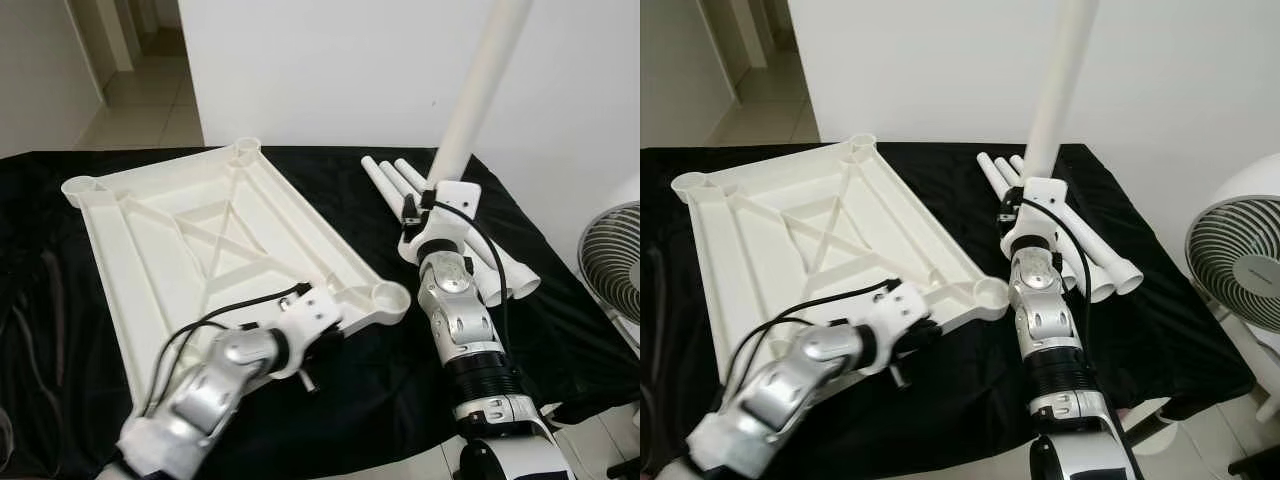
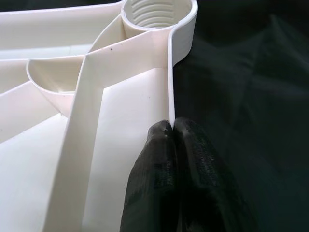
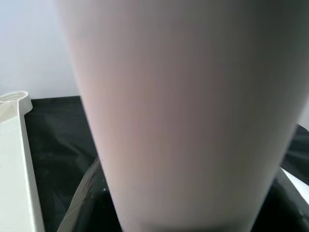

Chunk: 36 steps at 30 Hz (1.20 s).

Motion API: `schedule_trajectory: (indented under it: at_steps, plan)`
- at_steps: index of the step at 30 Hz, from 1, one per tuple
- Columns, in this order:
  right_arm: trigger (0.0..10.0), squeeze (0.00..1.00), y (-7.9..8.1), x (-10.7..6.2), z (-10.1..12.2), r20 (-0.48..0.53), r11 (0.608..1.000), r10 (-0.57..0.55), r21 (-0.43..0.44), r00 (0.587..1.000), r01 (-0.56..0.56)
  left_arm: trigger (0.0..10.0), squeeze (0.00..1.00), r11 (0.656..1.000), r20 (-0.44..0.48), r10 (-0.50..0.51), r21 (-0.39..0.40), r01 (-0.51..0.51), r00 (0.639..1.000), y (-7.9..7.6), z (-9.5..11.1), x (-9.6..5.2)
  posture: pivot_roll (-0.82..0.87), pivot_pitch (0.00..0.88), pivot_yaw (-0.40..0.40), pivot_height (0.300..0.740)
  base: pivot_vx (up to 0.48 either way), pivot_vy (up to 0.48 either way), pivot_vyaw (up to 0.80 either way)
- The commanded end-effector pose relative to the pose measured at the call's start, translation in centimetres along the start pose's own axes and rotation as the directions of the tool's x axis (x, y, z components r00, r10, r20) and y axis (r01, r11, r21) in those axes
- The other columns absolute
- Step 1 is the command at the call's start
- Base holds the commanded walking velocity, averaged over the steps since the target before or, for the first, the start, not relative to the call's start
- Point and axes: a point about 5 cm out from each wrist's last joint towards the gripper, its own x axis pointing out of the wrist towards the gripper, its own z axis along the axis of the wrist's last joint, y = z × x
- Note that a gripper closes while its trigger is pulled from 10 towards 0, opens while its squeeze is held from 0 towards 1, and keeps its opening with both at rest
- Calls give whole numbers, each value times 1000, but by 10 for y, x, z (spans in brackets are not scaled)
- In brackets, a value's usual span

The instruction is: Building children table

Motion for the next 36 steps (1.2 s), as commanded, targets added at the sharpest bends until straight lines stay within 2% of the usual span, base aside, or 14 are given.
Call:
schedule_trajectory:
  at_steps: [1,6,8,9,10,11,14,15,16,24,25,29,31,36]
  plan:
    - [10000,0,-2,-1,-4,-14,1000,4,-10,1000,-4,0,0,1000,-61,-11,-27,9,998,-1,-12,-3,49,32,-28,740,0,0,0]
    - [10000,0,-2,-4,-8,-30,999,29,-26,999,-30,0,0,999,-84,-37,-11,37,996,0,-20,-16,48,41,-29,740,0,0,0]
    - [10000,0,-1,-5,-11,-41,998,50,-34,998,-51,3804,0,998,-102,-56,8,57,993,-1,-24,-22,50,44,-29,740,0,0,0]
    - [10000,0,-1,-5,-11,-41,998,50,-34,998,-51,3804,0,998,-102,-56,8,57,993,-1,-24,-22,50,44,-29,740,0,0,0]
    - [10000,0,-1,-6,-12,-46,997,60,-36,997,-62,1843,0,998,-99,-58,9,59,993,-1,-24,-22,48,45,-28,740,0,0,0]
    - [10000,0,0,-8,-14,-52,996,73,-37,996,-75,10000,0,999,-83,-43,-7,42,996,2,-20,-19,48,45,-28,740,0,0,0]
    - [10000,0,0,-9,-15,-55,996,82,-38,995,-84,10000,0,999,-71,-33,-19,31,997,3,-16,-17,48,45,-28,740,0,0,0]
    - [10000,0,1,-10,-15,-56,994,99,-36,994,-101,10000,941,999,-53,-34,-21,33,998,3,-12,-16,44,45,-28,740,0,0,0]
    - [10000,0,1,-11,-16,-57,993,113,-31,992,-115,10000,1000,999,-29,-33,-29,32,999,4,-7,-15,44,45,-28,740,0,0,0]
    - [10000,0,2,-16,-16,-54,986,167,12,984,-167,10000,996,999,72,-21,-32,24,997,7,16,-14,39,40,-27,740,0,0,0]
    - [10000,0,2,-17,-16,-54,985,173,16,983,-173,10000,0,999,89,-16,-33,19,996,7,20,-14,40,38,-27,740,0,0,0]
    - [10000,0,3,-18,-15,-50,983,184,18,982,-183,10000,0,999,114,-11,-49,17,993,9,24,-16,41,37,-27,740,0,0,0]
    - [10000,0,5,-22,-16,-39,973,231,11,972,-231,10000,0,996,184,12,-93,5,983,12,37,-19,43,35,-28,740,0,0,0]
    - [10000,0,11,-33,-16,-12,944,327,37,945,-327,10000,0,996,259,34,-87,-12,965,10,47,-21,44,31,-33,740,0,0,0]
